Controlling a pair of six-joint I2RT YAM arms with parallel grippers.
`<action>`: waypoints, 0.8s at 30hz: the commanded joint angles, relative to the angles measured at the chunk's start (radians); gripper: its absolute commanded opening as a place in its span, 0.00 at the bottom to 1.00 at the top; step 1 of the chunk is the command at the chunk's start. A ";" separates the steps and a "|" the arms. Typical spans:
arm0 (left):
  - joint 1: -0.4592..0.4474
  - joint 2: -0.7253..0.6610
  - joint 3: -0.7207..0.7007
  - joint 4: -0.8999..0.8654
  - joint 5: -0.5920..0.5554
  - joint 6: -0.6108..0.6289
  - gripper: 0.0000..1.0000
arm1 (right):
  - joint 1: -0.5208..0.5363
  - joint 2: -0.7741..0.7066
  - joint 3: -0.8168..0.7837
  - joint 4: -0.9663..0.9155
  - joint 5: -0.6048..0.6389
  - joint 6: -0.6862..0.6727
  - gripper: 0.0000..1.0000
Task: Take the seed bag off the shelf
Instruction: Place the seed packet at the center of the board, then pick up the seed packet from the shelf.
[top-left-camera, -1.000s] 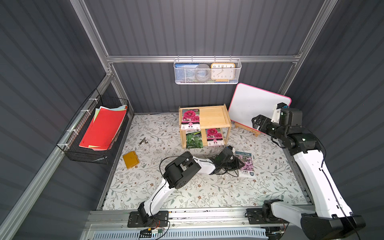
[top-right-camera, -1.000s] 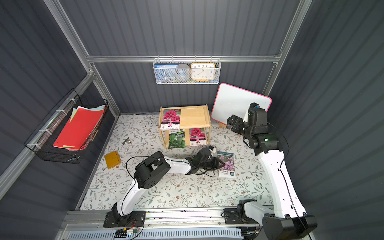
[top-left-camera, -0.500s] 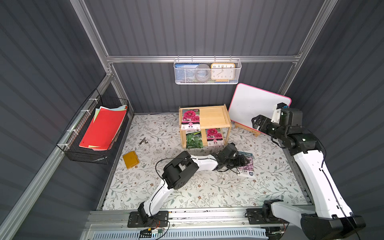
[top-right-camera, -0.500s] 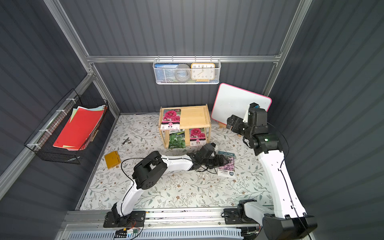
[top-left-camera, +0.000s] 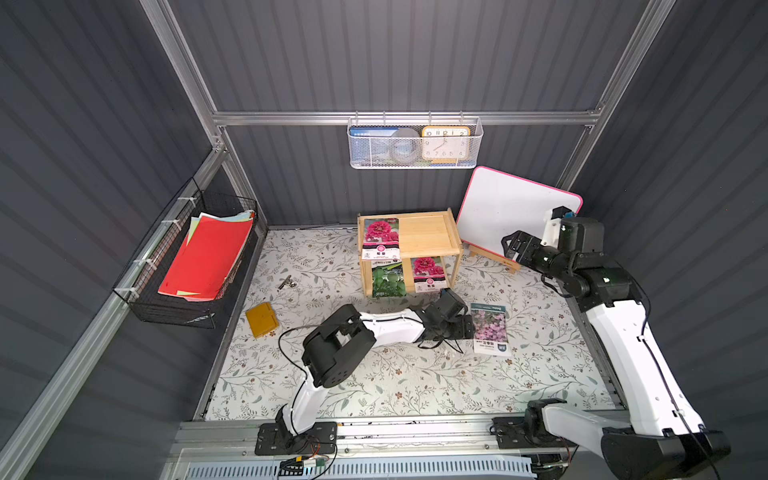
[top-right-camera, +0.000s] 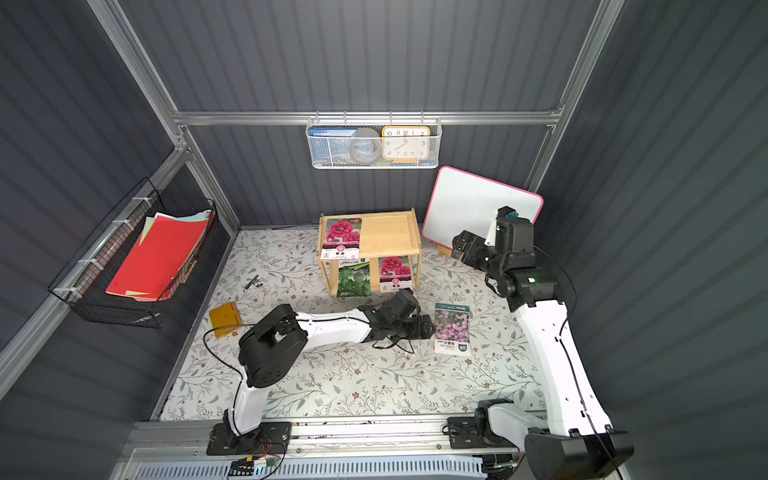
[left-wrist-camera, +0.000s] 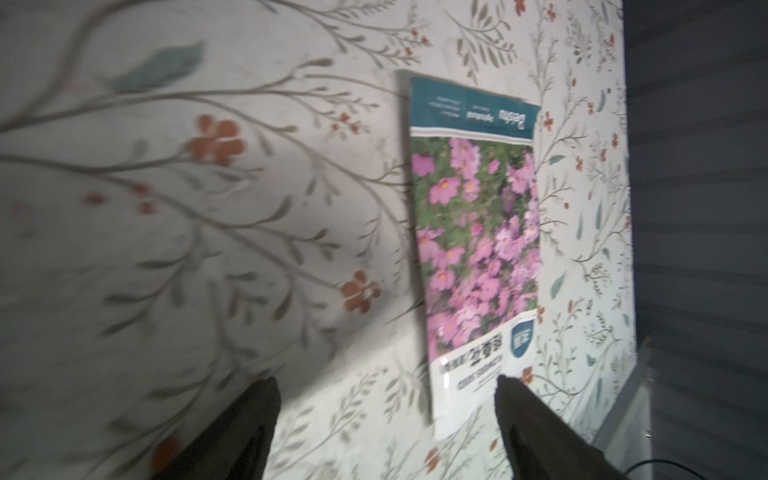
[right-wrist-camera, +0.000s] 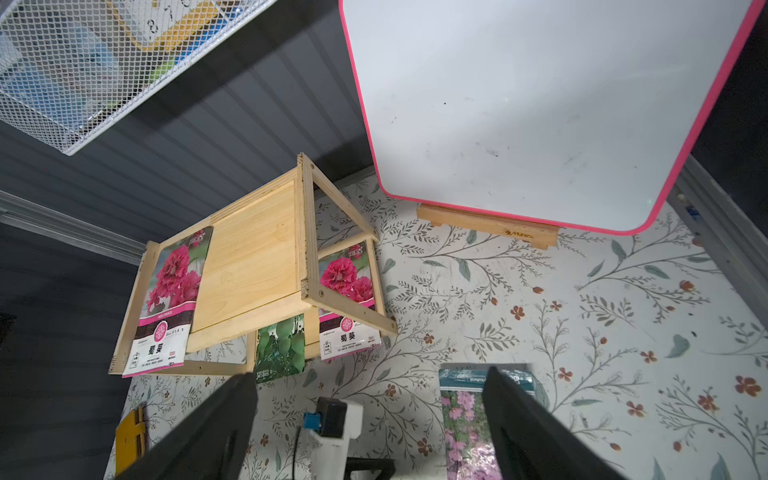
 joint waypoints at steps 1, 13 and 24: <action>-0.027 -0.196 -0.039 -0.039 -0.200 0.124 0.87 | -0.001 -0.015 -0.020 -0.002 -0.007 -0.036 0.92; 0.113 -0.715 -0.013 -0.219 -0.484 0.117 0.98 | 0.248 0.125 0.148 -0.055 0.119 -0.077 0.92; 0.555 -0.658 0.051 -0.279 -0.206 0.238 0.53 | 0.463 0.433 0.405 -0.025 0.025 0.013 0.91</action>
